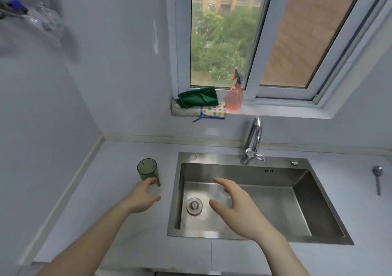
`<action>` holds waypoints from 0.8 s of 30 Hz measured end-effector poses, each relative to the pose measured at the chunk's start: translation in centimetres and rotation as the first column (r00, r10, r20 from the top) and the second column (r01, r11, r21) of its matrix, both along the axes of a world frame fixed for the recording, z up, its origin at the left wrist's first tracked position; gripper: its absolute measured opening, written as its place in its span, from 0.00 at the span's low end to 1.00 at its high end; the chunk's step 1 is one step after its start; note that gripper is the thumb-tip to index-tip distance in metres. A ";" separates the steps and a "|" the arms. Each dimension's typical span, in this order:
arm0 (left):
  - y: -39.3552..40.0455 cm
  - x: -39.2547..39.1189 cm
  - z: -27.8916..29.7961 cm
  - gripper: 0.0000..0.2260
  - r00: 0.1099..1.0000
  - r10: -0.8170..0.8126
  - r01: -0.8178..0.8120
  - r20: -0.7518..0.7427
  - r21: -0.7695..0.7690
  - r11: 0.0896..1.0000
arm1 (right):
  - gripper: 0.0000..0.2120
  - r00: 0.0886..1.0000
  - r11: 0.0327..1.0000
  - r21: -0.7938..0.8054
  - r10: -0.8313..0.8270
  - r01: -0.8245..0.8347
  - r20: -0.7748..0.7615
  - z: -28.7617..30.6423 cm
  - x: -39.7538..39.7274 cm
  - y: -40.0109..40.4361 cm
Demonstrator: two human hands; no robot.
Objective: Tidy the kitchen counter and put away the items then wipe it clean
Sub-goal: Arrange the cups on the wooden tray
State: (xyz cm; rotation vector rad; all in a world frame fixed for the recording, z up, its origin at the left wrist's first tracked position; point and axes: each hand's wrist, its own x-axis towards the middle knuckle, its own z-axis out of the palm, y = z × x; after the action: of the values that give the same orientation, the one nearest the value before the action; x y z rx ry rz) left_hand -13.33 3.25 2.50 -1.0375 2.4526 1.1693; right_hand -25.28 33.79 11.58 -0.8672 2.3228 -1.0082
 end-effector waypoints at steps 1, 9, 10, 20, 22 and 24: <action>-0.8 -0.7 -0.6 0.33 1.000 0.006 -0.006 -0.005 0.028 1.000 | 0.27 1.000 1.000 0.002 -0.019 0.019 -0.003 -0.2 0.0 -0.4; -4.6 -4.4 -5.3 0.32 0.992 0.126 -0.130 0.030 0.248 0.960 | 0.26 0.989 0.988 0.042 -0.146 0.146 0.019 -1.3 0.1 -1.5; -4.5 -4.6 -5.3 0.32 0.988 0.149 -0.153 0.035 0.276 0.949 | 0.26 0.987 0.986 0.047 -0.159 0.158 0.018 -1.5 0.0 -1.5; -4.8 -5.7 -7.1 0.25 0.940 0.339 -0.303 -0.029 0.386 0.872 | 0.27 0.976 0.973 0.086 -0.218 0.216 0.017 -3.0 0.4 -0.9; -4.3 -5.5 -6.4 0.21 0.921 0.381 -0.324 -0.080 0.383 0.865 | 0.27 0.973 0.971 0.082 -0.228 0.225 0.023 -3.2 0.6 -0.6; -3.4 -5.1 -5.1 0.17 0.908 0.387 -0.308 -0.161 0.371 0.876 | 0.27 0.970 0.969 0.081 -0.239 0.235 0.036 -3.3 0.8 -0.3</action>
State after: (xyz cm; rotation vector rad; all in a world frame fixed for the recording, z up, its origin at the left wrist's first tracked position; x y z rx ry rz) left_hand -18.40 -0.18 -2.62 -1.3345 2.1520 1.8475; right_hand -24.50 33.52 8.25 -0.5398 2.4505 -1.0140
